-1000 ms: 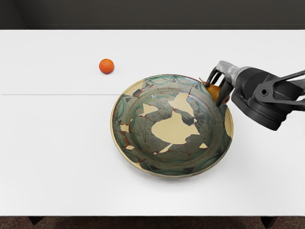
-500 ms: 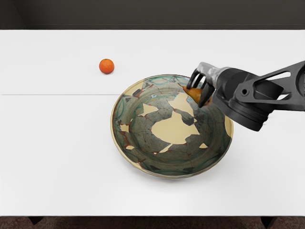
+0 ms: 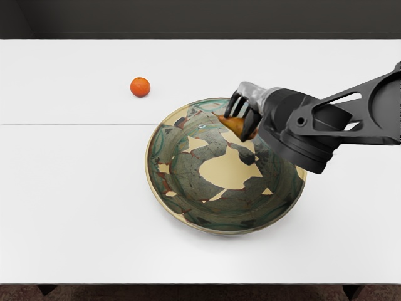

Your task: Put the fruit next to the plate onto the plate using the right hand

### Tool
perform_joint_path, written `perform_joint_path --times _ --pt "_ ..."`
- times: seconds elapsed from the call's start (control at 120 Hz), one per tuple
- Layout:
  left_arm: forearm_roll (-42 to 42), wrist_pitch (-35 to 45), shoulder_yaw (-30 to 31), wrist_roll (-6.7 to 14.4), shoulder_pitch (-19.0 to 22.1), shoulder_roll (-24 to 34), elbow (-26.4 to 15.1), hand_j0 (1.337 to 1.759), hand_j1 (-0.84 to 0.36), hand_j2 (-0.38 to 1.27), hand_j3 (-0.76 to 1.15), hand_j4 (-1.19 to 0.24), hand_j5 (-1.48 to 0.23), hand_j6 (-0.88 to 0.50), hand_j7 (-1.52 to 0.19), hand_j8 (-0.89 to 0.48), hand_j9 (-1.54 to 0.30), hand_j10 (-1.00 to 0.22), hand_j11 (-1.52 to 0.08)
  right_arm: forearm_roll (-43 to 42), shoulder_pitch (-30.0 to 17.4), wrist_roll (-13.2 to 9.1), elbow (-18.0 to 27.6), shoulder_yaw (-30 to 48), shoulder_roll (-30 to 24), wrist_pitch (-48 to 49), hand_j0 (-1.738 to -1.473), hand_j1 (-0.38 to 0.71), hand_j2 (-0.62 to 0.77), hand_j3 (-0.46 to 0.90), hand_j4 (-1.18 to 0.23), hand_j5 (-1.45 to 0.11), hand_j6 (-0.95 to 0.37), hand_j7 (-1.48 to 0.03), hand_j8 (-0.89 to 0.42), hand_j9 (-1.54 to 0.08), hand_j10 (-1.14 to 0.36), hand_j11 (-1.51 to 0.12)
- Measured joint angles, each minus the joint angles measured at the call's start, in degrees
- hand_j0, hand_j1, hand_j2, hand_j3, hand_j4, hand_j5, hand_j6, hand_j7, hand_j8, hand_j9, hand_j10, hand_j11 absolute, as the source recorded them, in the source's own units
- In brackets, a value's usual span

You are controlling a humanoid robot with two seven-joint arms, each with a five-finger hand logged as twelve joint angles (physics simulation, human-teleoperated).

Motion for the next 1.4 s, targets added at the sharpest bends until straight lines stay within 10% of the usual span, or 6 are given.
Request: perform_joint_path --times 0.217,0.425,0.733,1.133,1.4 --pt "0.00 0.01 0.00 0.01 0.00 0.00 0.00 1.658 0.35 0.00 0.00 0.00 0.00 0.00 0.00 0.00 0.00 0.00 0.00 0.14 -0.36 0.02 -0.10 1.48 1.11 0.01 -1.658 0.30 0.18 0.00 -0.60 -0.82 -0.41 -0.80 -0.44 -0.81 -0.55 -0.81" --pt "0.00 0.02 0.00 0.02 0.00 0.00 0.00 1.658 0.35 0.00 0.00 0.00 0.00 0.00 0.00 0.00 0.00 0.00 0.00 3.93 1.15 0.07 0.03 2.25 1.84 -0.08 -1.658 -0.11 0.06 0.00 -0.22 -0.30 -0.15 -0.29 -0.16 -0.29 -0.20 -0.29" --pt "0.00 0.00 0.00 0.01 0.02 0.00 0.00 1.658 0.35 0.00 0.00 0.00 0.00 0.00 0.00 0.00 0.00 0.00 0.00 4.51 0.19 0.07 0.38 3.80 1.18 -0.10 -1.658 -0.30 0.01 0.00 -0.05 -0.07 -0.03 -0.06 -0.04 -0.06 -0.04 -0.06" --pt "0.00 0.01 0.00 0.00 0.02 0.00 0.00 1.658 0.35 0.00 0.00 0.00 0.00 0.00 0.00 0.00 0.00 0.00 0.00 4.64 -12.15 0.07 0.46 25.06 -7.40 -0.10 -1.658 -0.34 0.00 0.00 -0.01 -0.01 -0.01 -0.01 -0.01 -0.01 -0.01 -0.01" --pt "0.00 0.01 0.00 0.02 0.00 0.00 0.00 1.658 0.35 0.00 0.00 0.00 0.00 0.00 0.00 0.00 0.00 0.00 0.00 4.68 -33.97 0.07 0.39 52.57 -7.71 13.48 -1.658 -0.35 0.00 0.00 0.00 0.00 0.00 0.00 0.00 0.00 0.00 0.00"
